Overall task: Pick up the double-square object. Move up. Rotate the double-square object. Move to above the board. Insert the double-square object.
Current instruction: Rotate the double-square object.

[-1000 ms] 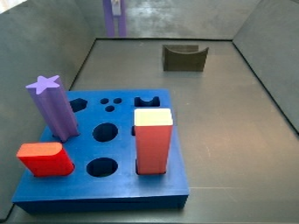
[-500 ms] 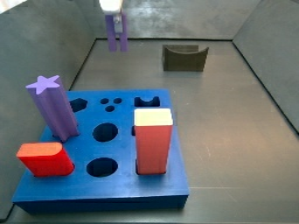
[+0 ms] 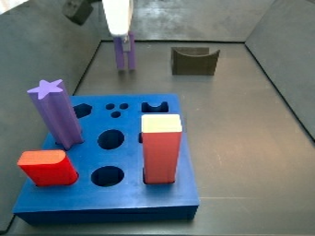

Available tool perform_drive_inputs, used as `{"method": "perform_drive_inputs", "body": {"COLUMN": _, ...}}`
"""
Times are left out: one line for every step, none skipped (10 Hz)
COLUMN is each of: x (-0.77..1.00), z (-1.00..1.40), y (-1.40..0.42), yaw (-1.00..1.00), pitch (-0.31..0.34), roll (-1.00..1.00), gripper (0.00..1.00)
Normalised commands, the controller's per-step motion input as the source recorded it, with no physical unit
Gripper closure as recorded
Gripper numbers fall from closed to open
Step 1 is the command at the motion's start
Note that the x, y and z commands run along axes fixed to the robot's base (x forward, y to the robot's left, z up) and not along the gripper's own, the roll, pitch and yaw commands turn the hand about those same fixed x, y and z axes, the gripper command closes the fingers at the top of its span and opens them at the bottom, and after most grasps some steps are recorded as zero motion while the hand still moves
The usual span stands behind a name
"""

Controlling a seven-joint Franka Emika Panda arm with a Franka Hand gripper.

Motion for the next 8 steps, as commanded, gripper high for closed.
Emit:
{"method": "perform_drive_inputs", "body": {"x": 0.04, "z": -0.25, "y": -0.01, "yaw": 0.02, "pitch": -0.045, "roll": -0.04, "gripper": 1.00}}
{"method": "perform_drive_inputs", "body": {"x": 0.00, "z": 0.00, "y": 0.00, "yaw": 0.00, "pitch": 0.000, "roll": 0.00, "gripper": 0.00}}
{"method": "perform_drive_inputs", "body": {"x": 0.00, "z": 1.00, "y": 0.00, "yaw": 0.00, "pitch": 0.000, "roll": 0.00, "gripper": 0.00}}
{"method": "perform_drive_inputs", "body": {"x": -0.02, "z": 1.00, "y": 0.00, "yaw": 0.00, "pitch": 0.017, "roll": 0.00, "gripper": 0.00}}
{"method": "perform_drive_inputs", "body": {"x": -0.03, "z": 1.00, "y": 0.00, "yaw": 0.00, "pitch": 0.036, "roll": 0.00, "gripper": 0.00}}
{"method": "perform_drive_inputs", "body": {"x": -0.03, "z": 0.95, "y": 0.00, "yaw": 0.00, "pitch": 0.046, "roll": 0.00, "gripper": 0.00}}
{"method": "perform_drive_inputs", "body": {"x": -0.03, "z": 0.76, "y": 0.01, "yaw": -0.01, "pitch": 0.051, "roll": 0.01, "gripper": 0.00}}
{"method": "perform_drive_inputs", "body": {"x": -0.02, "z": 0.61, "y": 0.01, "yaw": -0.01, "pitch": 0.052, "roll": 0.01, "gripper": 0.00}}
